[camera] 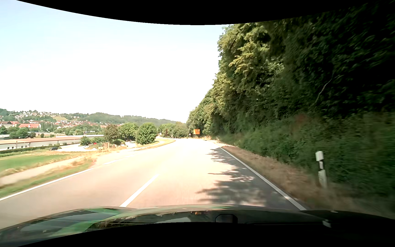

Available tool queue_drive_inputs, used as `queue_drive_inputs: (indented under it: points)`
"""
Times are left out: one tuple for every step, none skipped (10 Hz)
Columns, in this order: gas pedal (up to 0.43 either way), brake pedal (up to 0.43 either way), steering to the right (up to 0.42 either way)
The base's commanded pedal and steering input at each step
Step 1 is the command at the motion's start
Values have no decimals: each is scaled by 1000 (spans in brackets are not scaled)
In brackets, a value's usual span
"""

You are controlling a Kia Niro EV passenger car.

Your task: Follow the waypoints while adhering to traffic rules and regulations

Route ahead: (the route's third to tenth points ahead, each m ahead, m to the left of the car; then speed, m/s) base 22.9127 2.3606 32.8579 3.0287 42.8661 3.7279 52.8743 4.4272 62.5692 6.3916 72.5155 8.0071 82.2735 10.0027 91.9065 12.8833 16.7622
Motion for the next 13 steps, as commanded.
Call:
queue_drive_inputs:
  points:
    - [39, 0, -12]
    - [67, 0, -12]
    - [79, 0, -13]
    - [118, 0, -13]
    - [138, 0, -13]
    - [150, 0, -13]
    - [150, 0, -13]
    - [150, 0, -13]
    - [150, 0, -13]
    - [150, 0, -13]
    - [138, 0, -13]
    - [138, 0, -12]
    - [138, 0, -12]
